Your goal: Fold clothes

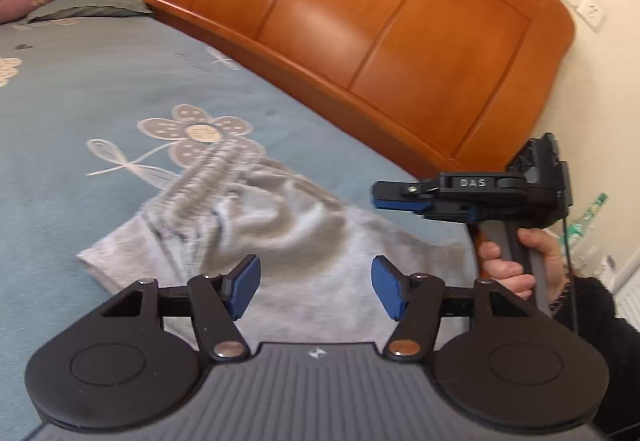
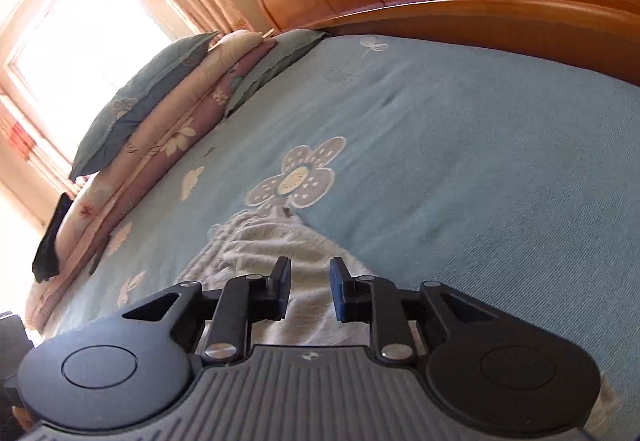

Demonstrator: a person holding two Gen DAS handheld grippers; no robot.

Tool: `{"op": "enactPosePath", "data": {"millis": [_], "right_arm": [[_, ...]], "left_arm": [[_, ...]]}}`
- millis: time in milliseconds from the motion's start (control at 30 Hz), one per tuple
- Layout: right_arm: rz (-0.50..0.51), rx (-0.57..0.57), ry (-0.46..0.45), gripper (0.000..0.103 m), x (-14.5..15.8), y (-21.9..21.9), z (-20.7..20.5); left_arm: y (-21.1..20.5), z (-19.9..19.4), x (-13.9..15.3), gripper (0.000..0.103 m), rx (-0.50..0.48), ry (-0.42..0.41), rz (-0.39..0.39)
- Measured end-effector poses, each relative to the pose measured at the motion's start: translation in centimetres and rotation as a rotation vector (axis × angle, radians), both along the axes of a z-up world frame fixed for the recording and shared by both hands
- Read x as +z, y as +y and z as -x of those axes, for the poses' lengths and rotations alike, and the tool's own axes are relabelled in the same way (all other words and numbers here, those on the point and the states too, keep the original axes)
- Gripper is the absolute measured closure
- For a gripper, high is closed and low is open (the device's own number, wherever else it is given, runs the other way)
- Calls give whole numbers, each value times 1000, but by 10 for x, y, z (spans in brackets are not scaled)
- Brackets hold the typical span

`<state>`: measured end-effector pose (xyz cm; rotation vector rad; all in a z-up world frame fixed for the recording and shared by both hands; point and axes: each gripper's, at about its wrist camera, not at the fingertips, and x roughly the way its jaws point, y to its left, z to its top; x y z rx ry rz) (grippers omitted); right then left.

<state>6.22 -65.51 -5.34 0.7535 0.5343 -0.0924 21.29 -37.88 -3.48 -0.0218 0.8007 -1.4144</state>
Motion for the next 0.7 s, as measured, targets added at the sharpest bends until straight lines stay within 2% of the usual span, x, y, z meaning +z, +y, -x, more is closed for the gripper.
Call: {"op": "enactPosePath", "data": {"millis": [67,167,233,267,300,367,467,500,567,633,667,700], "right_arm": [[-39,75,-14,77,1,12,8],[-94,125,47,77,-19,22,8],[-79,104,88,91,-37,22,8],[-63,90,98,103,-43,21,9],[-67,87,92,103,-45,20,10],[-84,70,88,103,-40,22,15],[-10,87,30,75,-17,35,28],[-5,105,15,74,-13,38,30],[-3,136,39,74,-13,46,31],[22,140,97,74,-21,51,28],[34,129,120,82,-25,50,30],[34,120,130,88,-26,49,31]], "left_arm": [[-10,17,0,40,-87,33,20],[-25,36,-17,40,-153,63,6],[-34,41,-33,40,-158,65,-58],[-36,43,-42,40,-151,45,-99],[-36,44,-46,41,-150,17,-109],[-32,40,-39,40,-132,40,-103],[-28,40,-24,38,-125,39,-64],[-29,41,-20,36,-128,29,-47],[-34,45,-19,36,-145,32,-34],[-45,49,-28,35,-155,22,-65],[-50,51,-35,36,-161,27,-115],[-55,55,-40,36,-162,-11,-150]]}}
